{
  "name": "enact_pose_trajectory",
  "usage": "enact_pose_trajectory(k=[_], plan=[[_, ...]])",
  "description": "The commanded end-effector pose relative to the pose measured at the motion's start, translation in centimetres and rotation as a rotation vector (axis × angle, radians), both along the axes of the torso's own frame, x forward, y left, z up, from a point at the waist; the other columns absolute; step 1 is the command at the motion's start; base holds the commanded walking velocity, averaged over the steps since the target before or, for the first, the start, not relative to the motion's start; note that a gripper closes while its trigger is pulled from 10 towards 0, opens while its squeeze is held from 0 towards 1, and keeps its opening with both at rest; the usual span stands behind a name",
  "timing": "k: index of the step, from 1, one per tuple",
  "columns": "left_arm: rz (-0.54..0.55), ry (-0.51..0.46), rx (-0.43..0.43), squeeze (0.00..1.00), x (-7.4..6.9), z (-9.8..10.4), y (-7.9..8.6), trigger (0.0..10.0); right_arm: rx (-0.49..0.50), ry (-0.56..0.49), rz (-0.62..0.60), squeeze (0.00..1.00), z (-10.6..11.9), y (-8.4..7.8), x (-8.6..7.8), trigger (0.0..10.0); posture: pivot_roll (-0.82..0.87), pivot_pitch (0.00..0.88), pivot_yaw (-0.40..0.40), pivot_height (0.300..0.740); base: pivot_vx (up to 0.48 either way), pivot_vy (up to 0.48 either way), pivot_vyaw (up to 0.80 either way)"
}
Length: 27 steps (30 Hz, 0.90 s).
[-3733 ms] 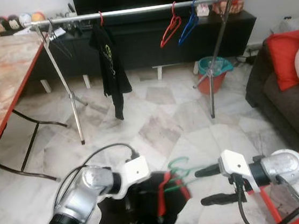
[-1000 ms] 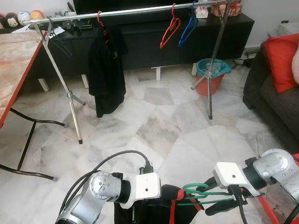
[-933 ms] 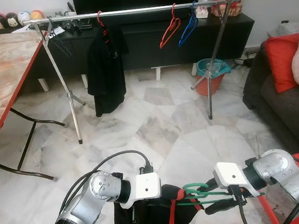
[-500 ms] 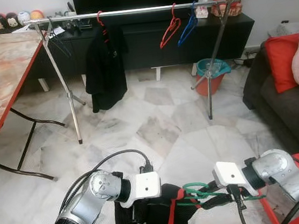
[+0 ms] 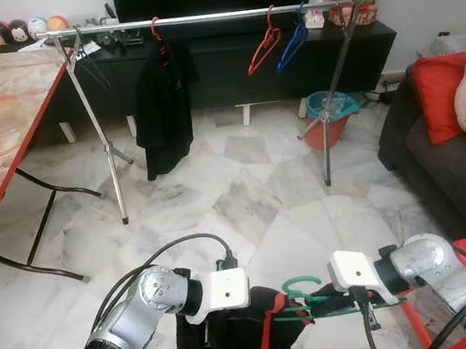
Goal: Hang hanger
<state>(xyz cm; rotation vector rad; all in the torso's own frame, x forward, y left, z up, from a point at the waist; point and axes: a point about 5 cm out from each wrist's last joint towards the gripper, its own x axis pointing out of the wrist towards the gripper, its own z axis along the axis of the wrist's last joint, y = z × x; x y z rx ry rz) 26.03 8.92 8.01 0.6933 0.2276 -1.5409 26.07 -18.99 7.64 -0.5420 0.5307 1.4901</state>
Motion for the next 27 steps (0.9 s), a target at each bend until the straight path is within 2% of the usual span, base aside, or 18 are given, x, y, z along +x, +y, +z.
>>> enact_pose_trajectory(k=[1,10,11,12,13,27], plan=[[-0.011,-0.027,-0.008,0.0,0.5,0.9,-0.3,10.0,0.007,-0.008,0.02,0.0,0.2,0.4,0.0,0.0,0.1,0.0,-0.058,0.732,0.0,0.0,0.0],[-0.002,-0.029,-0.016,0.0,0.9,1.3,-0.2,10.0,0.016,-0.02,0.006,0.0,0.0,0.7,0.1,0.0,0.1,0.0,-0.05,0.732,0.0,0.0,0.0],[-0.002,-0.026,-0.018,0.29,0.9,1.3,-0.2,10.0,0.019,-0.023,0.004,0.0,0.0,0.7,0.1,0.0,0.1,0.0,-0.049,0.732,0.0,0.0,0.0],[-0.004,-0.023,-0.018,0.86,1.0,1.4,-0.2,10.0,0.027,-0.028,-0.001,0.0,0.0,0.9,0.2,0.0,0.1,0.0,-0.047,0.732,0.0,0.0,0.0],[-0.005,-0.02,-0.018,1.0,1.0,1.4,-0.2,10.0,0.029,-0.03,-0.002,0.0,0.1,0.9,0.2,0.0,0.1,0.0,-0.046,0.732,0.0,0.0,0.0],[-0.004,-0.019,-0.012,1.0,1.4,1.9,0.3,10.0,0.078,-0.099,-0.087,0.0,0.1,1.6,1.0,0.0,0.1,0.0,-0.037,0.732,0.0,0.0,0.0]])
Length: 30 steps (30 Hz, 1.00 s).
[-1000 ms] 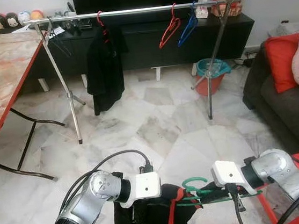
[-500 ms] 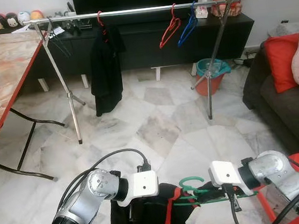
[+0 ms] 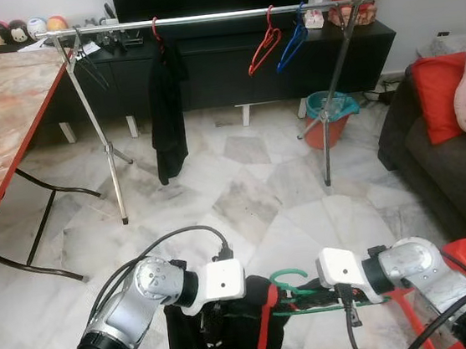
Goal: Hang hanger
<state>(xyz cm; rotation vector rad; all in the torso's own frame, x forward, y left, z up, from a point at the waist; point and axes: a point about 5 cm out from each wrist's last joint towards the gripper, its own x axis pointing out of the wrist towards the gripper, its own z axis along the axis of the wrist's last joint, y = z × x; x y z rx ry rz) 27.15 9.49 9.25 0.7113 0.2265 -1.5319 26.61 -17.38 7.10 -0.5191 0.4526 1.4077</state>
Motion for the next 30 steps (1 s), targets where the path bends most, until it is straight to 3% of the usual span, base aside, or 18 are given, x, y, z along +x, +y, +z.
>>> enact_pose_trajectory(k=[1,18,26,27,28,29,30], plan=[[-0.005,-0.017,-0.022,1.0,0.4,0.9,-0.2,10.0,0.027,-0.052,-0.026,0.0,0.7,0.0,0.6,0.0,0.1,0.0,-0.036,0.732,0.0,0.0,0.0],[0.018,-0.149,0.049,1.0,1.9,2.0,0.7,10.0,0.051,-0.22,-0.247,0.0,0.3,0.3,2.4,0.0,0.09,0.0,-0.02,0.732,0.0,0.0,0.0],[0.051,-0.196,0.031,1.0,2.3,2.4,0.6,10.0,0.064,-0.28,-0.369,0.0,0.2,-0.2,2.9,0.0,0.09,0.0,-0.024,0.732,0.0,0.0,0.0],[0.053,-0.201,0.03,0.77,2.3,2.4,0.6,10.0,0.064,-0.285,-0.387,0.0,0.1,-0.4,2.9,0.0,0.09,0.0,-0.024,0.732,0.0,0.0,0.0],[0.055,-0.205,0.028,0.77,2.3,2.4,0.6,10.0,0.063,-0.288,-0.398,0.0,0.1,-0.5,2.9,0.0,0.09,0.0,-0.024,0.732,0.0,0.0,0.0],[0.055,-0.208,0.028,0.0,2.3,2.4,0.6,10.0,0.059,-0.295,-0.413,0.0,0.0,-0.6,2.9,0.0,0.09,0.0,-0.025,0.732,0.0,0.0,0.0],[0.051,-0.218,0.03,0.0,2.4,2.4,0.6,10.0,0.055,-0.304,-0.427,0.0,-0.1,-0.7,2.9,0.0,0.09,0.0,-0.024,0.732,0.0,0.0,0.0]])
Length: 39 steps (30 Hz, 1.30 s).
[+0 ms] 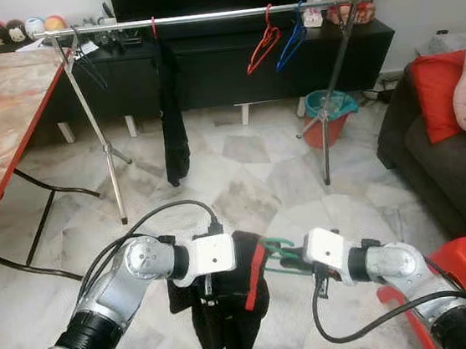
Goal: Hang hanger
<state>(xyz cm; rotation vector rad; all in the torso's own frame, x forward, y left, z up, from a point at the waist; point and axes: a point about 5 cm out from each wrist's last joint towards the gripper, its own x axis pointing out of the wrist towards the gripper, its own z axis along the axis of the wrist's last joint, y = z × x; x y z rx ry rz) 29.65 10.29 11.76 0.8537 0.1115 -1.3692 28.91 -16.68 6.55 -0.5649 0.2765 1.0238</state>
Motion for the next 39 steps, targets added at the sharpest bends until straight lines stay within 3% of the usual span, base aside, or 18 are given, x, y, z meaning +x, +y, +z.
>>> enact_pose_trajectory(k=[1,15,21,25,32,35,39], plan=[[-0.032,-0.02,0.021,0.0,-0.1,-0.1,-0.3,10.0,0.021,-0.049,-0.122,0.0,0.4,-1.6,0.6,0.0,0.08,0.0,-0.023,0.732,0.0,0.0,0.0],[-0.027,-0.116,0.049,0.0,0.7,0.4,-0.8,10.0,0.017,-0.042,-0.148,0.0,0.0,-1.4,0.7,0.0,0.09,0.0,-0.038,0.732,0.0,0.0,0.0],[-0.104,-0.038,0.101,0.0,-0.4,-0.5,-1.1,10.0,0.034,-0.012,-0.095,0.0,-0.1,-0.7,0.3,0.0,0.09,0.0,-0.043,0.732,0.0,0.0,0.0],[-0.144,-0.055,0.088,0.0,-0.9,-0.5,-1.9,10.0,0.022,0.009,-0.08,0.0,-0.3,-0.8,0.1,0.0,0.1,0.0,-0.047,0.732,0.0,0.0,0.0],[-0.157,-0.17,0.099,0.0,-0.3,0.3,-3.3,10.0,0.021,0.038,-0.053,0.0,-0.4,-0.9,-0.2,0.0,0.1,0.0,-0.052,0.732,0.0,0.0,0.0],[-0.154,-0.264,0.178,0.0,0.1,0.0,-4.0,10.0,0.028,0.032,-0.052,0.0,-0.2,-0.6,0.0,0.0,0.09,0.0,-0.051,0.732,0.0,0.0,0.0],[-0.144,-0.296,0.244,0.0,0.4,-0.5,-4.0,10.0,0.035,0.026,-0.051,0.0,-0.1,-0.5,0.2,0.0,0.09,0.0,-0.049,0.732,0.0,0.0,0.0]])
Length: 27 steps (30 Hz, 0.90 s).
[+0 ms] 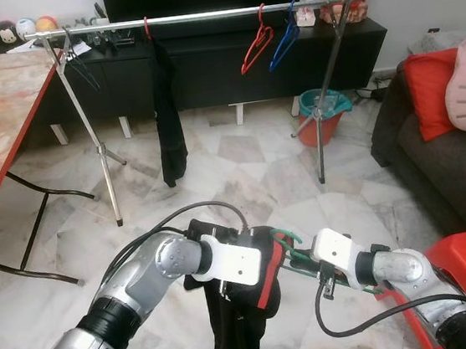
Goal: Hang hanger
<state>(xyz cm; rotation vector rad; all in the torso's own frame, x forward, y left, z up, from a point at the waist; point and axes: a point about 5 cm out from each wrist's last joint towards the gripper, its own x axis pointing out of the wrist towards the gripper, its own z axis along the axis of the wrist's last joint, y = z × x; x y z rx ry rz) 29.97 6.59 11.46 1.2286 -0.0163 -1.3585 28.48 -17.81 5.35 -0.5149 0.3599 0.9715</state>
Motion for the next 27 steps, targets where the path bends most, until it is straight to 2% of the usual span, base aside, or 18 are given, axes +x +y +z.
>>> enact_pose_trajectory(k=[1,4,8,13,18,23,27], plan=[[-0.02,-0.03,0.06,0.0,0.0,-0.4,-0.3,10.0,0.035,-0.048,0.024,0.0,1.1,0.7,0.6,0.0,0.09,0.0,-0.049,0.732,0.0,0.0,0.0],[-0.014,-0.064,0.106,0.0,0.1,-0.7,0.0,10.0,0.036,-0.049,0.024,0.0,1.2,0.7,0.6,0.0,0.09,0.0,-0.05,0.732,0.0,0.0,0.0],[0.006,-0.09,0.107,0.0,0.3,-0.7,0.1,10.0,0.037,-0.07,0.002,0.0,1.3,0.6,0.8,0.0,0.09,0.0,-0.049,0.732,0.0,0.0,0.0],[0.038,-0.069,0.01,0.0,0.5,0.3,0.4,10.0,0.032,-0.095,-0.052,0.0,1.4,0.5,1.4,0.0,0.1,0.0,-0.049,0.732,0.0,0.0,0.0],[0.086,-0.163,0.043,0.0,1.6,1.1,1.1,10.0,0.046,-0.085,-0.05,0.0,1.2,0.8,1.3,0.0,0.1,0.0,-0.046,0.732,0.0,0.0,0.0],[0.075,-0.241,0.09,0.0,2.0,1.5,1.2,10.0,0.053,-0.093,-0.052,0.0,1.2,1.1,1.4,0.0,0.1,0.0,-0.045,0.732,0.0,0.0,0.0],[0.099,-0.258,0.086,0.0,2.3,1.5,1.2,10.0,0.083,-0.155,-0.12,0.0,2.0,1.0,2.1,0.0,0.09,0.0,-0.038,0.732,0.0,0.0,0.0]])
